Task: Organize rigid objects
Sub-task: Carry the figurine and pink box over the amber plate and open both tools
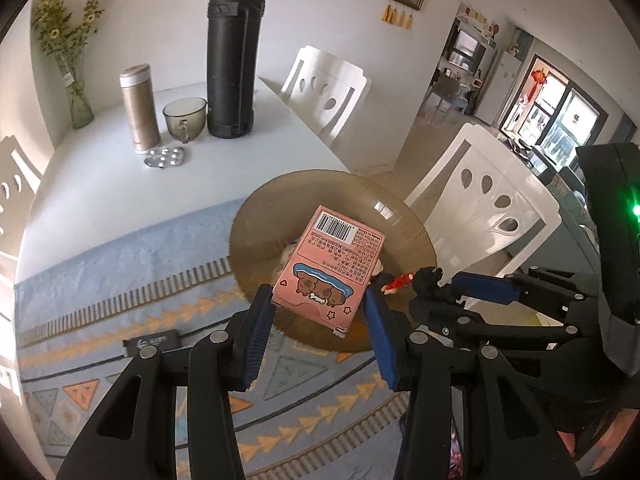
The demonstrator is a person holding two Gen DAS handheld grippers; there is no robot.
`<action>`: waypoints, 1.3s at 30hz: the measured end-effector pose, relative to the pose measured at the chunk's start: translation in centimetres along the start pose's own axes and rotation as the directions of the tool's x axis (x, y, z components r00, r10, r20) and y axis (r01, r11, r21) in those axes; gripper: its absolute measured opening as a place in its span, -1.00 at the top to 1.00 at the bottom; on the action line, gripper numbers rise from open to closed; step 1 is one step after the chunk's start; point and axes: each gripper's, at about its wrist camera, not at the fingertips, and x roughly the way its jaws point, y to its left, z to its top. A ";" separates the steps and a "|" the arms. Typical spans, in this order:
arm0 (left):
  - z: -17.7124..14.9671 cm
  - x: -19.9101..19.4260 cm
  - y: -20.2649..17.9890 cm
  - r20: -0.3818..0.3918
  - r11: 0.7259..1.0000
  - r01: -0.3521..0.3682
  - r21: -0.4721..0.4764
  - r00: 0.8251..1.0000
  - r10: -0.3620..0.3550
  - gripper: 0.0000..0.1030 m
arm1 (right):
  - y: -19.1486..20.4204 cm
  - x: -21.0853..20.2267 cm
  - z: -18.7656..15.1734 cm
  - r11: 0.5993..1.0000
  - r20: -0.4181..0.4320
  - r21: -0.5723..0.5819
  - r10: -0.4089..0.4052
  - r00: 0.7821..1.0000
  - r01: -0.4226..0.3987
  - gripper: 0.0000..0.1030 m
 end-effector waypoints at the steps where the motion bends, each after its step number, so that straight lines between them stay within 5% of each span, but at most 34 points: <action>1: 0.1 0.4 -0.2 -0.004 1.000 -0.001 -0.002 1.000 0.001 0.18 | -0.6 0.2 0.1 1.000 -0.002 0.002 0.001 1.000 -0.001 0.13; 14: 0.9 3.3 -1.5 -0.041 1.000 -0.024 -0.019 0.999 0.024 0.18 | -4.1 2.3 1.3 1.000 -0.027 0.003 -0.029 0.999 0.029 0.13; 39: 2.6 10.2 1.2 -0.149 0.999 -0.048 -0.016 0.988 0.045 0.18 | -4.1 7.7 4.9 0.999 -0.101 -0.034 -0.046 0.994 0.043 0.13</action>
